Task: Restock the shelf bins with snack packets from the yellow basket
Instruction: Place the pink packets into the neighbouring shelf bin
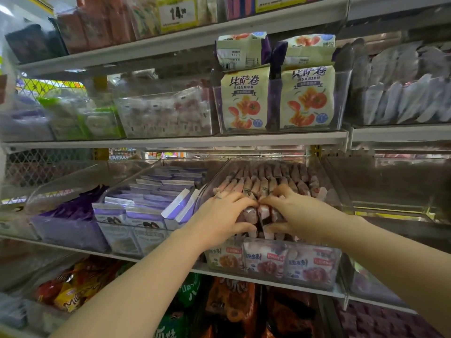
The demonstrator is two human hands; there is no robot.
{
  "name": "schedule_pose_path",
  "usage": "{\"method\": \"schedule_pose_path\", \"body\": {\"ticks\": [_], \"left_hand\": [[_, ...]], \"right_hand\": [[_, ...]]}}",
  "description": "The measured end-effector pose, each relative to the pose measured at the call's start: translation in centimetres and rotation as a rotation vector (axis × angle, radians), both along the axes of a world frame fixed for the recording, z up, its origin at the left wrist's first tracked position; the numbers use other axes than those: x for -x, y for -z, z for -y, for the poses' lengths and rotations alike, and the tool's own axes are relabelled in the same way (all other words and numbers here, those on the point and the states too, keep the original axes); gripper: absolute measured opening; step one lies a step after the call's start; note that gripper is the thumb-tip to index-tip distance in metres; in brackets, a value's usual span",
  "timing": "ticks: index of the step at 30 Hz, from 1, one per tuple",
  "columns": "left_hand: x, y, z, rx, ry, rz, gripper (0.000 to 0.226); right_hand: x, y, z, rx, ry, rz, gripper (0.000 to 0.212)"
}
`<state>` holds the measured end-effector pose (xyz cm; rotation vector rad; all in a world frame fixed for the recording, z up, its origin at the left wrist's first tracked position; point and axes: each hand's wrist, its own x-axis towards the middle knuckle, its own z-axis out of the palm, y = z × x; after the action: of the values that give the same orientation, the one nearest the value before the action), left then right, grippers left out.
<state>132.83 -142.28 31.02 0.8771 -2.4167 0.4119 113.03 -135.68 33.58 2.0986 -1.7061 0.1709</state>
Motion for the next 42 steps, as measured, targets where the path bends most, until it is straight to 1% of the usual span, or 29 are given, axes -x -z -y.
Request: {"method": "schedule_pose_path", "body": {"ticks": [2, 4, 5, 8, 9, 11, 13, 15, 17, 19, 20, 22, 24, 26, 28, 31, 34, 39, 42], "left_hand": [[0.0, -0.3, 0.2, -0.001, -0.023, 0.014, 0.058], [0.1, -0.4, 0.5, 0.013, -0.036, 0.003, 0.054], [0.1, -0.4, 0.7, 0.015, -0.044, 0.000, 0.053], [0.1, -0.6, 0.5, 0.006, -0.060, 0.010, 0.051], [0.1, -0.6, 0.3, 0.001, -0.060, 0.014, 0.052], [-0.1, -0.3, -0.5, -0.010, -0.043, -0.009, 0.054], [-0.9, 0.1, -1.7, -0.018, -0.008, -0.109, 0.052], [-2.1, 1.0, -3.3, -0.005, 0.029, -0.260, 0.044], [-3.8, 2.1, -5.0, 0.060, 0.046, -0.400, 0.034], [-6.2, 3.9, -6.5, 0.124, 0.039, -0.512, 0.024], [-7.6, 5.0, -7.1, 0.143, 0.023, -0.555, 0.022], [-10.8, 7.9, -8.0, 0.154, -0.026, -0.621, 0.021], [-14.3, 11.4, -9.0, 0.151, -0.106, -0.653, 0.020], [-18.1, 15.6, -10.0, 0.106, -0.201, -0.671, 0.019], [-21.9, 20.1, -11.1, 0.008, -0.296, -0.682, 0.018], [-27.2, 26.6, -13.2, -0.131, -0.449, -0.638, 0.019], [-32.0, 32.6, -15.6, -0.343, -0.599, -0.576, 0.021], [-39.2, 41.6, -19.6, -0.789, -0.850, -0.401, 0.027], [-41.9, 46.2, -21.7, -1.032, -0.957, -0.308, 0.034]], "right_hand": [[-0.8, -0.2, 0.6, 0.091, 0.044, -0.010, 0.059], [-1.3, -0.1, 1.2, 0.122, 0.063, -0.023, 0.059], [-1.3, -0.1, 1.4, 0.094, 0.058, -0.014, 0.061], [-0.6, -0.6, 0.8, -0.083, 0.024, 0.078, 0.076], [-0.3, -1.0, 0.3, -0.108, 0.009, 0.108, 0.079], [-0.1, -1.7, -0.9, -0.082, -0.021, 0.173, 0.081], [-0.1, -2.0, -2.1, -0.026, -0.028, 0.201, 0.080], [-0.7, -1.9, -3.1, 0.077, -0.019, 0.170, 0.074], [-2.2, -1.4, -4.1, 0.243, -0.088, 0.170, 0.059], [-5.1, 0.0, -4.9, 0.374, -0.258, 0.191, 0.041], [-6.9, 1.0, -5.3, 0.407, -0.351, 0.204, 0.033], [-10.8, 3.7, -5.7, 0.393, -0.508, 0.238, 0.022], [-14.9, 7.3, -5.6, 0.292, -0.593, 0.252, 0.019], [-18.9, 11.6, -4.9, 0.158, -0.655, 0.248, 0.021], [-22.7, 16.4, -4.1, 0.014, -0.689, 0.248, 0.021], [-28.3, 23.5, -3.1, -0.232, -0.710, 0.216, 0.024], [-33.1, 30.3, -2.4, -0.487, -0.742, 0.125, 0.027], [-39.1, 40.9, -2.5, -0.910, -0.763, -0.052, 0.034], [-41.8, 46.2, -2.8, -1.106, -0.761, -0.159, 0.040]]}}
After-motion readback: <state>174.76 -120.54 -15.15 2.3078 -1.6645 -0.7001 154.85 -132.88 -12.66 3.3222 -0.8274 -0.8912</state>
